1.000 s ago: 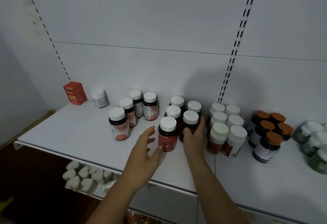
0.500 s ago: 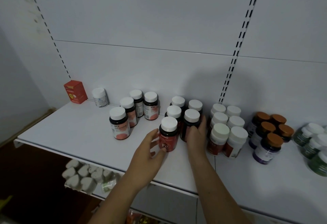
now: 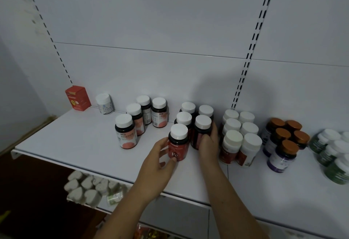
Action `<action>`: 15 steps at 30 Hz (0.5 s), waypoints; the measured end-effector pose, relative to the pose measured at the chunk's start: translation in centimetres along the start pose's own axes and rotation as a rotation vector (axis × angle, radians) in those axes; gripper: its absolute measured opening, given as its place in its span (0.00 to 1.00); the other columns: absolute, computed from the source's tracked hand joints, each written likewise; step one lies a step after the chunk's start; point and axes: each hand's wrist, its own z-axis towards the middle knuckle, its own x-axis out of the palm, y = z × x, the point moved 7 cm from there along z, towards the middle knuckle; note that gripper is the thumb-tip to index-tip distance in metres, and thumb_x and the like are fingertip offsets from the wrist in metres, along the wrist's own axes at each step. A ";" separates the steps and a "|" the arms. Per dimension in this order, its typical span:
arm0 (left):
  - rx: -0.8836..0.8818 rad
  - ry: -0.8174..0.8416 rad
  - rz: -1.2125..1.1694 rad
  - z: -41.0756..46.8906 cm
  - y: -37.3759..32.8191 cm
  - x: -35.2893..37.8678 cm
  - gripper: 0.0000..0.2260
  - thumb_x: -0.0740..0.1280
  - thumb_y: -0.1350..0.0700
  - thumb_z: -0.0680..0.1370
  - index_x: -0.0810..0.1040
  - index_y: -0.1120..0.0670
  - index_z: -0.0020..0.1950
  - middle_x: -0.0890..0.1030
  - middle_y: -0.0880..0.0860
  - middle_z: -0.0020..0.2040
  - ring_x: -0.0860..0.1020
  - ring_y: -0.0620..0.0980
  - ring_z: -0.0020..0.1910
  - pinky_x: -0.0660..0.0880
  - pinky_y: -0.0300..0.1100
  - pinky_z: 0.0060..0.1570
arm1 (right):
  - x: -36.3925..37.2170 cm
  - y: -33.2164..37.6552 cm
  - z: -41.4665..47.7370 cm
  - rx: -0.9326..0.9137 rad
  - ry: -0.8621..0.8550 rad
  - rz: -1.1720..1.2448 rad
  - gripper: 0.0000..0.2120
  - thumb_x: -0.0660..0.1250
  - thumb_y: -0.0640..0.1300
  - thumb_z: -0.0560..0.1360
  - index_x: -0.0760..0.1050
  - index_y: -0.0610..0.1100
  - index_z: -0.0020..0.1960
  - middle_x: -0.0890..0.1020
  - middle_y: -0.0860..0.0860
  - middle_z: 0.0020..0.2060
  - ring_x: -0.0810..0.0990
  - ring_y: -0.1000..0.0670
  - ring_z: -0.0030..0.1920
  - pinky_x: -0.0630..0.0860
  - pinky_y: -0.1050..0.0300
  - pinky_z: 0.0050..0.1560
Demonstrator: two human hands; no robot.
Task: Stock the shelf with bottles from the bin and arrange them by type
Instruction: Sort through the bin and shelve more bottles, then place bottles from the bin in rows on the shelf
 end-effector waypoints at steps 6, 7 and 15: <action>0.015 -0.008 0.030 0.1 0.0 -0.3 0.24 0.70 0.54 0.83 0.66 0.35 0.72 0.72 0.29 0.67 0.71 0.25 0.65 0.72 0.26 0.56 | -0.2 0.6 -2.4 -0.096 0.033 -0.168 0.42 0.55 0.42 0.70 0.53 0.46 0.84 0.58 0.49 0.83 0.55 0.49 0.83 0.51 0.49 0.83; 0.024 -0.009 0.046 0.0 -0.2 -0.6 0.24 0.70 0.53 0.83 0.66 0.37 0.75 0.72 0.32 0.69 0.71 0.26 0.65 0.71 0.26 0.57 | -0.2 0.9 -3.3 -0.133 0.042 -0.199 0.42 0.54 0.42 0.70 0.52 0.46 0.85 0.57 0.49 0.83 0.53 0.50 0.83 0.50 0.50 0.83; 0.228 -0.118 0.289 -2.1 -4.6 -6.6 0.25 0.68 0.44 0.82 0.67 0.40 0.78 0.72 0.35 0.72 0.70 0.30 0.68 0.66 0.28 0.65 | 2.2 6.2 -10.1 -0.540 0.308 -0.410 0.37 0.56 0.36 0.74 0.55 0.50 0.83 0.58 0.53 0.82 0.52 0.56 0.83 0.51 0.52 0.83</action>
